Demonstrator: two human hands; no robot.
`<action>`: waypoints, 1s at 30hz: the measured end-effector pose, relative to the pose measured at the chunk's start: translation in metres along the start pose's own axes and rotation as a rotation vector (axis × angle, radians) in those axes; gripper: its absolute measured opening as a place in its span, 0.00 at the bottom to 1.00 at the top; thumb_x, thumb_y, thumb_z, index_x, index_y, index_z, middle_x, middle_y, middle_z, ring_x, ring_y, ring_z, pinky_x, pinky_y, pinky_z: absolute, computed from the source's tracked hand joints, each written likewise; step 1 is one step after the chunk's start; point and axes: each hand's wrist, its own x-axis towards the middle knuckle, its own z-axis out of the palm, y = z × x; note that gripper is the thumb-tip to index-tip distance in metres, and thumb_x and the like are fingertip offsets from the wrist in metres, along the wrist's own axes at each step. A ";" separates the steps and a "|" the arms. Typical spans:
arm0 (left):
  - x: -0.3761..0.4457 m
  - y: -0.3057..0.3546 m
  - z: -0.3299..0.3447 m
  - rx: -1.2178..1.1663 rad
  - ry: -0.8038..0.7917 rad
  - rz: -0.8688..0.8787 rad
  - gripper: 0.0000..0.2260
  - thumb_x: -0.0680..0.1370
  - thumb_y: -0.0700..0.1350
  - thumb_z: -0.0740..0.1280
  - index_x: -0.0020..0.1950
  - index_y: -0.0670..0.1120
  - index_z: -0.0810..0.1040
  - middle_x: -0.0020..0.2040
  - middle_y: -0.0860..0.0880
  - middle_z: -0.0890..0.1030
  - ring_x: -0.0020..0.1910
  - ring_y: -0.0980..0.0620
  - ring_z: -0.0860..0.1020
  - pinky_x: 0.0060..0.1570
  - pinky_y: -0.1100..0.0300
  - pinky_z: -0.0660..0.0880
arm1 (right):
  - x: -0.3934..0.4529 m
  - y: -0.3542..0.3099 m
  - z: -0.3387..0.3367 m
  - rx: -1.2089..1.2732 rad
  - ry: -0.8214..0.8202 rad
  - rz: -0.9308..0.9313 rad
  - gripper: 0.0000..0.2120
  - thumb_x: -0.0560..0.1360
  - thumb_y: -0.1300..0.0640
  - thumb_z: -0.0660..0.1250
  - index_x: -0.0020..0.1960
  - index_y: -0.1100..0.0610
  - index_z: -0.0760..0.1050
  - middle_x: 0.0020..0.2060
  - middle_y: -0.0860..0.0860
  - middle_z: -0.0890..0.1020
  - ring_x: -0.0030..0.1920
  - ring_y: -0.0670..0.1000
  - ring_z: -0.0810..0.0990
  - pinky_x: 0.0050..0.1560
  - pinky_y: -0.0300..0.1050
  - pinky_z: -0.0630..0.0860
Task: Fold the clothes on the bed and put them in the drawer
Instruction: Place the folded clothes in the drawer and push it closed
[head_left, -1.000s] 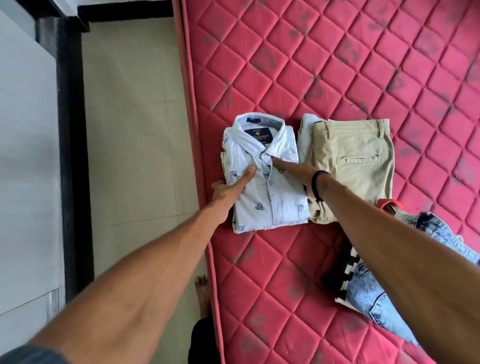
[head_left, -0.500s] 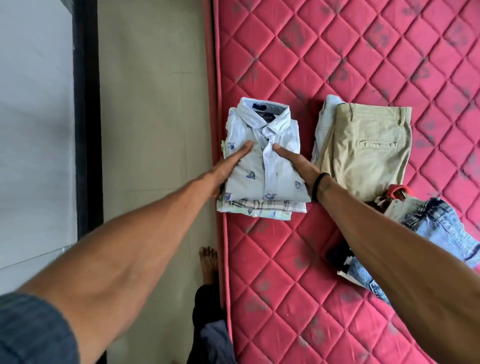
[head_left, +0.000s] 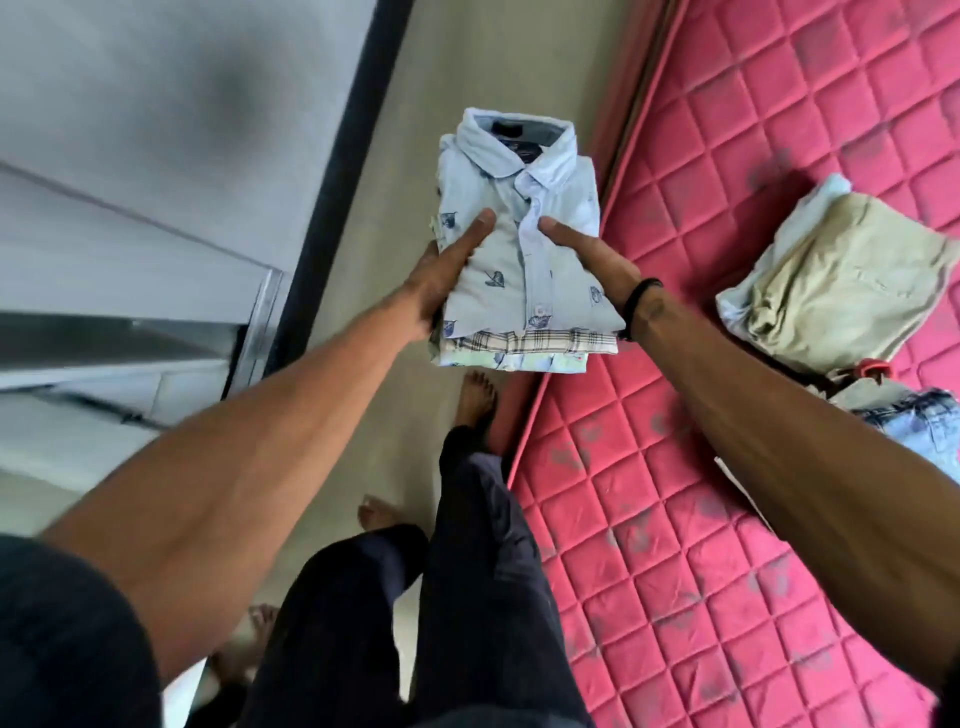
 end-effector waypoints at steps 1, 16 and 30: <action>-0.023 -0.003 -0.016 -0.034 0.026 0.020 0.39 0.69 0.66 0.78 0.75 0.51 0.73 0.65 0.44 0.82 0.63 0.41 0.82 0.67 0.40 0.75 | -0.007 0.001 0.021 -0.090 0.011 -0.020 0.48 0.62 0.30 0.79 0.74 0.54 0.74 0.70 0.55 0.78 0.63 0.55 0.81 0.72 0.56 0.72; -0.353 -0.101 -0.230 -0.438 0.423 0.365 0.38 0.67 0.66 0.80 0.72 0.52 0.76 0.62 0.50 0.84 0.58 0.49 0.85 0.62 0.47 0.80 | -0.144 0.094 0.370 -0.313 -0.432 0.052 0.21 0.83 0.49 0.64 0.71 0.59 0.77 0.65 0.57 0.82 0.59 0.56 0.84 0.57 0.49 0.81; -0.434 -0.247 -0.357 -0.828 0.520 0.257 0.22 0.77 0.66 0.67 0.63 0.52 0.82 0.58 0.50 0.86 0.55 0.53 0.85 0.44 0.62 0.81 | -0.087 0.219 0.555 -0.899 -0.650 0.215 0.09 0.82 0.50 0.64 0.54 0.54 0.79 0.45 0.49 0.88 0.47 0.48 0.86 0.48 0.40 0.83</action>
